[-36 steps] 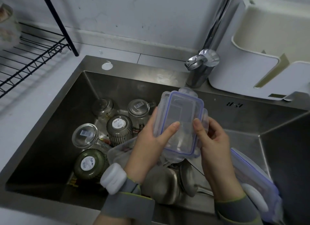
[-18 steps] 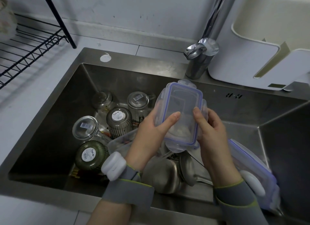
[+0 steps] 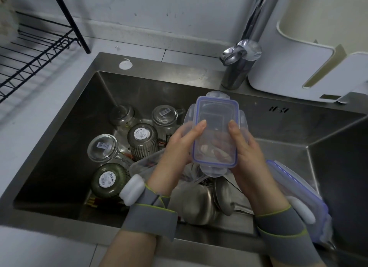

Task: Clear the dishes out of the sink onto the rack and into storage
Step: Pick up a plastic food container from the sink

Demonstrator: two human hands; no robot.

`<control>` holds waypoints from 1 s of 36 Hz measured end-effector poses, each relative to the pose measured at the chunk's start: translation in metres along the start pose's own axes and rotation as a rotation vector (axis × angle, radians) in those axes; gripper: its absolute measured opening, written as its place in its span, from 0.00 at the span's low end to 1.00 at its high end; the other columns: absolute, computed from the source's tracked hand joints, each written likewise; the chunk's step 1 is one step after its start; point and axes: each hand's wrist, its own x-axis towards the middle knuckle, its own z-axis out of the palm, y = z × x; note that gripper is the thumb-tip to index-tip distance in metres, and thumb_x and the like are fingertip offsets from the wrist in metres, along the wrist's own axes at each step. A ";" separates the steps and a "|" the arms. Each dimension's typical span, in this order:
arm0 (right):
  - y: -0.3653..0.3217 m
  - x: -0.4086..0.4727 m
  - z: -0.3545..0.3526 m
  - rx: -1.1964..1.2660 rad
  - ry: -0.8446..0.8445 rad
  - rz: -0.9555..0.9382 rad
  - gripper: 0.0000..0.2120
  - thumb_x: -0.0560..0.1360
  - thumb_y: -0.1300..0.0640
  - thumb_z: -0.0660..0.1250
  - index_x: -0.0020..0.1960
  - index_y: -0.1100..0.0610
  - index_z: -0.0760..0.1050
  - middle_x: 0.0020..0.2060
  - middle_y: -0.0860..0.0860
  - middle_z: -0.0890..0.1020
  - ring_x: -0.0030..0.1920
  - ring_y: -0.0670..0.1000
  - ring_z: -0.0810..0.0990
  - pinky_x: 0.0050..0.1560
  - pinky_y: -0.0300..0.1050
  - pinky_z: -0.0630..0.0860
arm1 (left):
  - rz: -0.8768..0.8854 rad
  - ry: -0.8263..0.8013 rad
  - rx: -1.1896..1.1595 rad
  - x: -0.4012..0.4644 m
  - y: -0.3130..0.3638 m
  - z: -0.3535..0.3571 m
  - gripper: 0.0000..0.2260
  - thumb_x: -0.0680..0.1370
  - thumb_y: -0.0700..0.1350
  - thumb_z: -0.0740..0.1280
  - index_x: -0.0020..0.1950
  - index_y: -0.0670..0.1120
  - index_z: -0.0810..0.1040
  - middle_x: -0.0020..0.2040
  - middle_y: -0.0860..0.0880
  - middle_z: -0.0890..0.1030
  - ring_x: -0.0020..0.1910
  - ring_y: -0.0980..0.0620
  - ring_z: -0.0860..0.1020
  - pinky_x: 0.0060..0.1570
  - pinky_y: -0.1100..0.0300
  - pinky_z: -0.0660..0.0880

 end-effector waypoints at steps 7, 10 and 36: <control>0.003 -0.001 0.003 0.062 -0.180 0.149 0.27 0.79 0.40 0.52 0.66 0.57 0.73 0.57 0.57 0.82 0.58 0.56 0.82 0.54 0.52 0.81 | 0.007 0.179 0.009 0.001 0.003 0.000 0.16 0.79 0.58 0.63 0.51 0.47 0.83 0.48 0.45 0.86 0.49 0.49 0.84 0.57 0.48 0.78; 0.003 0.002 -0.001 0.201 -0.175 0.266 0.31 0.80 0.38 0.46 0.66 0.58 0.74 0.58 0.59 0.82 0.59 0.57 0.81 0.55 0.54 0.78 | 0.030 0.194 0.059 0.001 0.003 0.001 0.16 0.79 0.58 0.60 0.45 0.50 0.83 0.44 0.48 0.86 0.45 0.52 0.85 0.53 0.52 0.80; 0.000 0.005 -0.010 0.325 -0.174 0.324 0.31 0.80 0.40 0.51 0.66 0.65 0.73 0.61 0.62 0.78 0.61 0.61 0.78 0.63 0.59 0.72 | 0.094 0.088 0.191 0.005 -0.005 0.004 0.23 0.81 0.62 0.51 0.41 0.61 0.85 0.45 0.54 0.86 0.47 0.57 0.84 0.51 0.57 0.79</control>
